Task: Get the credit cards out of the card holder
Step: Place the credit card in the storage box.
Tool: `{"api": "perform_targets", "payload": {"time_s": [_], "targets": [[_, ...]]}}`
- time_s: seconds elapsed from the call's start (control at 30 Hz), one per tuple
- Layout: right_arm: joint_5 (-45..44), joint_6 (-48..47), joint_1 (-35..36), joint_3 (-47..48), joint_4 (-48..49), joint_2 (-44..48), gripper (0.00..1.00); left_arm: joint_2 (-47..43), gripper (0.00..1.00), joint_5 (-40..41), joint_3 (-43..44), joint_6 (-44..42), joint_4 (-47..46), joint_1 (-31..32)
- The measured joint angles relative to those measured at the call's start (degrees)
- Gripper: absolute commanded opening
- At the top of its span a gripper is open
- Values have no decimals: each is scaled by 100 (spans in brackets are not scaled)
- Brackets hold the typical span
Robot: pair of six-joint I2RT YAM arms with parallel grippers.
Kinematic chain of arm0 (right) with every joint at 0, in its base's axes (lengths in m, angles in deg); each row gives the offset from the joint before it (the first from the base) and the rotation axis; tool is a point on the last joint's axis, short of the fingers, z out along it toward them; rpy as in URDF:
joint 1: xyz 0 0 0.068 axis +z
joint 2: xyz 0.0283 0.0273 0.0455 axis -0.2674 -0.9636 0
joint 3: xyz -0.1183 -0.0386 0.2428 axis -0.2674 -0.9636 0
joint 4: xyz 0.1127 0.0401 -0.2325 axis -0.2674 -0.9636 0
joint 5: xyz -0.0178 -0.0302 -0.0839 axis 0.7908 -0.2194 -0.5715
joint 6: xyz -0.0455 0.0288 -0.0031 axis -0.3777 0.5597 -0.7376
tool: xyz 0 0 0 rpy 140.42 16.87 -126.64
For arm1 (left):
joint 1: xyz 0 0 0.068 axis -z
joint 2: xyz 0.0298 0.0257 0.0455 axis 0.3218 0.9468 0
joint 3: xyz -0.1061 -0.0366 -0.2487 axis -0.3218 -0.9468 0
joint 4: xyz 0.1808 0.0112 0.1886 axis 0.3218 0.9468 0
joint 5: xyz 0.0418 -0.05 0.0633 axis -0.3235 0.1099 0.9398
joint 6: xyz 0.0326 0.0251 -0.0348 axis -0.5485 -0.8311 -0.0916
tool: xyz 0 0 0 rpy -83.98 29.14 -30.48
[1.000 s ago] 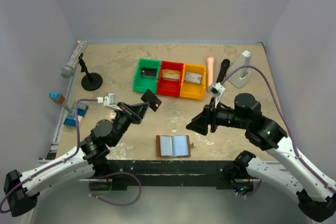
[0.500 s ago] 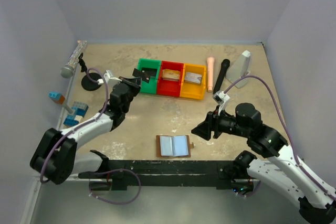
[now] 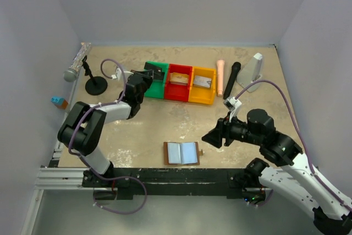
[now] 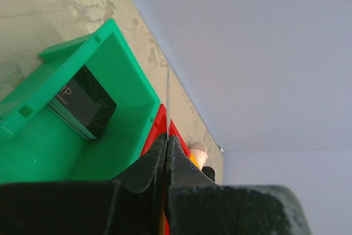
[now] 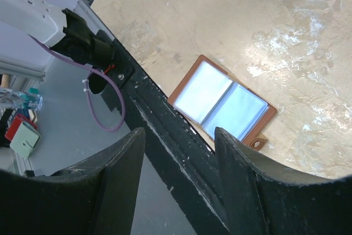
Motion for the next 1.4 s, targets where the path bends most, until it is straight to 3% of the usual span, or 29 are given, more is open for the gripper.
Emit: {"api": "perform_targets", "payload": {"time_s": [0.73, 1.4], "targets": [[-236, 13, 0, -133, -63, -11, 57, 1196, 0, -46, 529, 435, -232, -138], [-238, 15, 0, -133, -127, -201, 58, 1759, 0, 46, 1224, 527, 605, -142]]}}
